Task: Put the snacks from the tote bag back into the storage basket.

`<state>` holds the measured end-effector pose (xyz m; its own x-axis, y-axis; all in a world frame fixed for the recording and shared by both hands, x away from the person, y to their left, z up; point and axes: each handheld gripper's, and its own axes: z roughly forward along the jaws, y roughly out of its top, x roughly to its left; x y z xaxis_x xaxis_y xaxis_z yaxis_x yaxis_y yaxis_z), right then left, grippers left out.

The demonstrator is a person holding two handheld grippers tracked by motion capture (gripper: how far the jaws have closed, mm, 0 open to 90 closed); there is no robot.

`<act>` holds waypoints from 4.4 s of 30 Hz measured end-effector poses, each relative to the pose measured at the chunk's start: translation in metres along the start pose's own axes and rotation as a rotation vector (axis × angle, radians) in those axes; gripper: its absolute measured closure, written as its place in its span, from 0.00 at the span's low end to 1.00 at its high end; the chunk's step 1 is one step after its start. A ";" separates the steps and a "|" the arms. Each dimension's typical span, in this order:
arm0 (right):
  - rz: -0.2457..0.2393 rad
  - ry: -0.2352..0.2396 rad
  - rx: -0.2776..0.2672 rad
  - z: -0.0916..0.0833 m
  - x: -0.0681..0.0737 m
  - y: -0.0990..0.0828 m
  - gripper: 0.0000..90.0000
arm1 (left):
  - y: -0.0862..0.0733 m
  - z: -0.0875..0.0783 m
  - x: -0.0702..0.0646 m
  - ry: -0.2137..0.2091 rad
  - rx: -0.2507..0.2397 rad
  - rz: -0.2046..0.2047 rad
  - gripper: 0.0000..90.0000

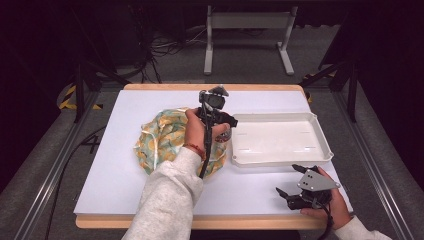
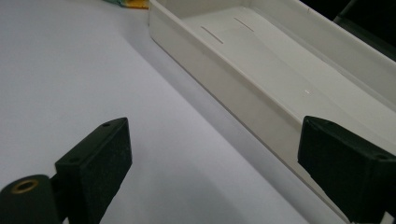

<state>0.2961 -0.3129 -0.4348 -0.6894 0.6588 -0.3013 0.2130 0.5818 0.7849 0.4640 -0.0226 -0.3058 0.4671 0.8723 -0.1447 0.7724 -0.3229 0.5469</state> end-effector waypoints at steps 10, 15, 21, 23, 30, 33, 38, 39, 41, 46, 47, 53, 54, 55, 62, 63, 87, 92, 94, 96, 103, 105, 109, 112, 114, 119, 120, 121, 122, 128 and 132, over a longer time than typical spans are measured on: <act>0.002 -0.001 0.000 0.000 -0.001 0.000 0.12 | 0.006 0.010 -0.014 -0.015 0.014 0.026 0.28; 0.002 0.001 -0.004 -0.001 0.000 0.000 0.12 | 0.010 0.018 -0.023 -0.018 0.027 0.037 0.28; 0.002 0.002 -0.004 -0.001 0.000 0.000 0.12 | 0.012 0.025 -0.033 -0.024 0.036 0.052 0.28; 0.002 0.003 -0.005 -0.001 0.000 0.000 0.12 | 0.013 0.030 -0.037 -0.025 0.042 0.058 0.28; 0.001 0.003 -0.005 -0.002 0.000 0.000 0.12 | 0.017 0.044 -0.049 -0.040 0.053 0.067 0.28; 0.001 0.003 -0.005 -0.002 0.000 -0.001 0.12 | 0.019 0.051 -0.053 -0.040 0.062 0.062 0.28; 0.002 0.005 -0.006 -0.003 0.000 -0.001 0.12 | 0.021 0.063 -0.057 -0.043 0.072 0.056 0.29; 0.003 0.005 -0.005 -0.003 0.000 -0.001 0.12 | 0.022 0.065 -0.058 -0.044 0.074 0.053 0.28; 0.006 0.005 -0.004 -0.003 0.000 -0.001 0.12 | 0.022 0.070 -0.058 -0.041 0.077 0.054 0.28; 0.008 0.007 -0.002 -0.003 0.000 -0.002 0.12 | 0.022 0.079 -0.059 -0.040 0.091 0.056 0.28; 0.006 0.006 -0.002 -0.003 0.000 -0.002 0.12 | 0.021 0.080 -0.059 -0.045 0.092 0.048 0.28; 0.006 0.007 -0.004 -0.002 0.000 -0.002 0.12 | 0.020 0.086 -0.057 -0.041 0.098 0.050 0.28; 0.005 0.006 -0.003 -0.002 0.000 -0.002 0.12 | 0.020 0.087 -0.057 -0.042 0.100 0.045 0.28; 0.005 0.006 -0.003 -0.002 0.000 -0.002 0.12 | 0.019 0.088 -0.057 -0.039 0.101 0.053 0.28; 0.005 0.008 0.002 -0.002 0.000 -0.002 0.12 | 0.016 0.095 -0.055 -0.040 0.126 0.048 0.28; 0.004 0.007 0.001 -0.002 0.000 -0.002 0.12 | 0.015 0.096 -0.054 -0.039 0.121 0.054 0.28; 0.002 0.009 0.010 -0.001 0.001 -0.003 0.12 | 0.010 0.098 -0.056 -0.031 0.116 0.077 0.27; -0.002 0.012 0.015 0.000 0.002 -0.003 0.12 | 0.010 0.093 -0.056 -0.046 0.112 0.093 0.21; -0.004 0.013 0.015 0.000 0.002 -0.003 0.12 | 0.010 0.091 -0.056 -0.044 0.105 0.098 0.21; -0.003 0.014 0.014 0.000 0.002 -0.003 0.12 | 0.010 0.089 -0.056 -0.047 0.102 0.099 0.21; -0.004 0.015 0.014 0.000 0.002 -0.002 0.12 | 0.010 0.081 -0.057 -0.064 0.085 0.125 0.18; -0.003 0.014 0.013 0.000 0.002 -0.002 0.12 | 0.010 0.079 -0.056 -0.067 0.078 0.126 0.17; -0.005 0.014 0.013 0.000 0.002 -0.002 0.12 | 0.010 0.072 -0.055 -0.081 0.076 0.158 0.16; -0.006 0.014 0.013 0.000 0.002 -0.002 0.12 | 0.009 0.068 -0.055 -0.082 0.073 0.176 0.15; -0.005 0.015 0.014 0.000 0.002 -0.002 0.12 | 0.009 0.066 -0.055 -0.079 0.080 0.188 0.15; -0.007 0.015 0.014 0.000 0.002 -0.001 0.12 | 0.008 0.063 -0.055 -0.087 0.076 0.191 0.15; -0.007 0.015 0.014 0.000 0.002 -0.001 0.12 | 0.007 0.062 -0.055 -0.095 0.076 0.190 0.15; -0.007 0.014 0.014 0.000 0.002 -0.001 0.12 | 0.007 0.060 -0.055 -0.101 0.074 0.190 0.15; -0.007 0.015 0.013 0.000 0.002 -0.001 0.12 | 0.007 0.058 -0.055 -0.097 0.068 0.195 0.15; -0.006 0.014 0.013 0.000 0.002 -0.002 0.12 | 0.004 0.051 -0.047 -0.113 0.062 0.197 0.14; -0.006 0.014 0.015 0.000 0.002 -0.001 0.12 | 0.003 0.043 -0.040 -0.109 0.081 0.237 0.14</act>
<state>0.2942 -0.3121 -0.4365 -0.7004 0.6485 -0.2982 0.2187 0.5927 0.7752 0.4659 -0.0742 -0.3344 0.6793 0.7255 -0.1102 0.6654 -0.5457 0.5094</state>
